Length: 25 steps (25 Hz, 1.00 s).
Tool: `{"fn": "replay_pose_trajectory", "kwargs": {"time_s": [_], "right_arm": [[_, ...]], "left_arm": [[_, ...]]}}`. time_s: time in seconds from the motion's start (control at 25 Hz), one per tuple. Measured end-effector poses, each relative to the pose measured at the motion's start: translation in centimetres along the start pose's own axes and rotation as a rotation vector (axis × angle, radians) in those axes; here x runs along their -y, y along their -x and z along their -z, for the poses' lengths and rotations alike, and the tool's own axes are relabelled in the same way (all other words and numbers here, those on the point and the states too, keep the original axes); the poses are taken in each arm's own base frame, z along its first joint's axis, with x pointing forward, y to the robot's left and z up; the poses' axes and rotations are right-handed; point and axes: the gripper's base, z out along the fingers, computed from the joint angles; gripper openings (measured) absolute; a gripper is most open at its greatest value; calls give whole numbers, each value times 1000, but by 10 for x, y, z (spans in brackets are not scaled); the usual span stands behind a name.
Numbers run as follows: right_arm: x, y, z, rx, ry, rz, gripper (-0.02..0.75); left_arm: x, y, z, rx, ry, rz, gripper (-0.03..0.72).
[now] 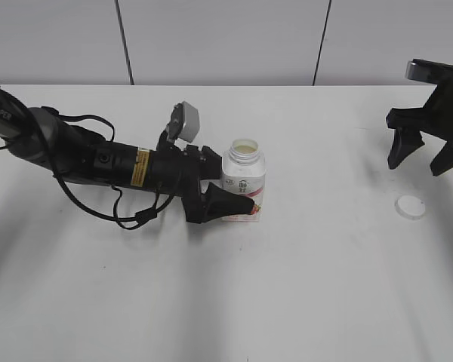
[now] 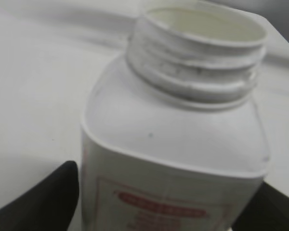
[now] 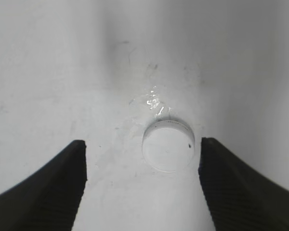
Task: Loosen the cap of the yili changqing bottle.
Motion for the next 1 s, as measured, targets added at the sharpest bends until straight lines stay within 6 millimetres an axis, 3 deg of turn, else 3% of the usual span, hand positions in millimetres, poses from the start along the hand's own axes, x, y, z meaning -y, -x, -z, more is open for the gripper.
{"fn": "replay_pose_trajectory", "kwargs": {"time_s": [0.2, 0.68, 1.0], "right_arm": [[0, 0, 0, -1, 0, -1, 570], [-6, 4, 23, -30, 12, 17, 570], [-6, 3, 25, -55, 14, 19, 570]], "left_arm": [[1, 9, 3, 18, 0, -15, 575], [15, 57, 22, 39, -52, -79, 578], [20, 91, 44, 21, -7, -112, 579]]}}
